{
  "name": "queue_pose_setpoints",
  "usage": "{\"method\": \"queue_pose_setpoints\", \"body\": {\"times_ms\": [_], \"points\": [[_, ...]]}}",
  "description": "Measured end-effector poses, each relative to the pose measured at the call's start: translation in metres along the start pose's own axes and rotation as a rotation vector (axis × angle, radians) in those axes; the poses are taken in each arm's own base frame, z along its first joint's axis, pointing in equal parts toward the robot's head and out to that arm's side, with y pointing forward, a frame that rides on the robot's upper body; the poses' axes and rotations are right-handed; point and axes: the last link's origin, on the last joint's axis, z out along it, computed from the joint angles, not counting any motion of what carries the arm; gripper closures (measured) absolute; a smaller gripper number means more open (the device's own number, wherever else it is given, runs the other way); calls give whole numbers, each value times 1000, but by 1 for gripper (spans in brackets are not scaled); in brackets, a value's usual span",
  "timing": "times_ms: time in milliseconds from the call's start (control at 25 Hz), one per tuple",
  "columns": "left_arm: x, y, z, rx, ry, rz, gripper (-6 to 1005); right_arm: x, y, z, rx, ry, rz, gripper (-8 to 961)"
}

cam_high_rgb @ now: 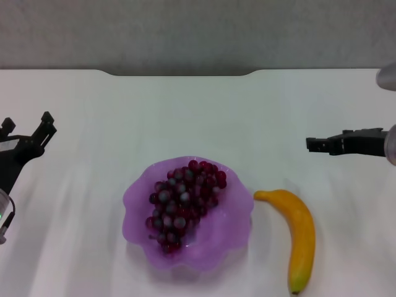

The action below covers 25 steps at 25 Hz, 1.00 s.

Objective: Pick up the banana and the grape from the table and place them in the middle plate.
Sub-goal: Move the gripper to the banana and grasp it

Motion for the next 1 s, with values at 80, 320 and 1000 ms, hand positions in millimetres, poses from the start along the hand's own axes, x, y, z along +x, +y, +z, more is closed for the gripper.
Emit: {"method": "queue_pose_setpoints", "body": {"times_ms": [80,320,1000], "points": [[0,1,1,-2,-1,3,104,-2,3,3,-11,20,-2,61],[-2,1,1,-4,-17,10,104,-2,6,9,-27,51,12,61],[0,3,6,-8,-18,17,104,20,17,47,-54,285,6,62]]}}
